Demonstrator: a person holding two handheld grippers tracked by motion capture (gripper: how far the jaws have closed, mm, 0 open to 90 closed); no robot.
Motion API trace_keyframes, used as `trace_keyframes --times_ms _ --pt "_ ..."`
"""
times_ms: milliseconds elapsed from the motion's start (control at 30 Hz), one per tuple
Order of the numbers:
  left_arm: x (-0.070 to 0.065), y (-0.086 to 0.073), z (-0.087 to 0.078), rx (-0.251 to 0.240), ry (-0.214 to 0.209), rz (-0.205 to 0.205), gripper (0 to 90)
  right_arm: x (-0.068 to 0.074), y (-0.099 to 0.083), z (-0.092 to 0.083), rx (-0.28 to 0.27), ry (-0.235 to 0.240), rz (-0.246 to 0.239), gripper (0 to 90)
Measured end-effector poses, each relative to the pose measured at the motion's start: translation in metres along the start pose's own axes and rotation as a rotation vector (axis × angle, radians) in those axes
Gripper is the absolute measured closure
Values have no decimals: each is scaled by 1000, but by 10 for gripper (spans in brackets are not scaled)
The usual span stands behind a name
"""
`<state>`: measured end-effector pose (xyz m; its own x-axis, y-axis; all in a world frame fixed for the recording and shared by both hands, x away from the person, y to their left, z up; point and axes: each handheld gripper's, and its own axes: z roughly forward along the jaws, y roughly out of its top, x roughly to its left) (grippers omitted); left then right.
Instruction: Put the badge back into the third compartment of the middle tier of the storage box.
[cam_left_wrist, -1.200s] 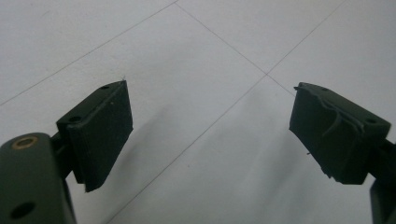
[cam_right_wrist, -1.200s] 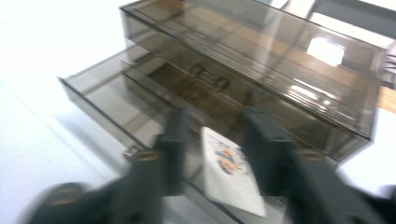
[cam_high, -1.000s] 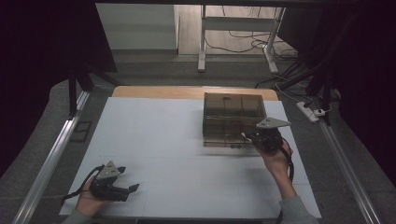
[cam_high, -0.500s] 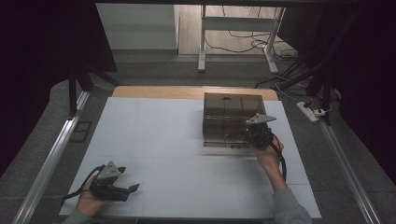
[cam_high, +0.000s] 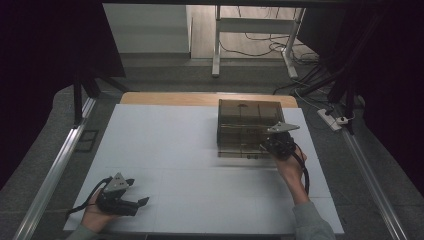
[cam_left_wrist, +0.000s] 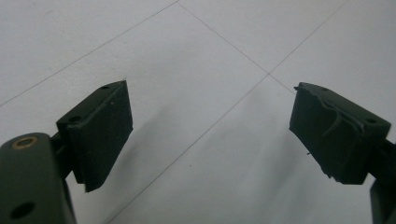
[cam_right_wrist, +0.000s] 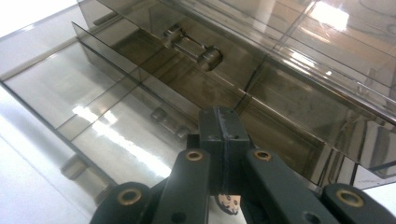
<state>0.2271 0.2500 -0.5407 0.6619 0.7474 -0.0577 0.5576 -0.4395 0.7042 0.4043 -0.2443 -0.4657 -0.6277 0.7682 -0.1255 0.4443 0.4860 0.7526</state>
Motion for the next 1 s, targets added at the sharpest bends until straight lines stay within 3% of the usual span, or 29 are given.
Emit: trace_keyframes --times_ms 100,133,200,533,1000 --pt "0 0 0 -1 1 0 133 6 4 -2 -8 15 -25 894" --pt "0 0 -1 -2 0 0 133 13 5 -1 11 33 -44 894" --pt "0 0 -1 -3 -1 1 133 15 4 2 37 22 -57 894" --pt "0 0 -1 -3 -2 1 133 -4 -6 -2 30 -20 20 894" --pt "0 0 -1 -3 -1 0 133 -1 -8 -16 -8 14 11 893"
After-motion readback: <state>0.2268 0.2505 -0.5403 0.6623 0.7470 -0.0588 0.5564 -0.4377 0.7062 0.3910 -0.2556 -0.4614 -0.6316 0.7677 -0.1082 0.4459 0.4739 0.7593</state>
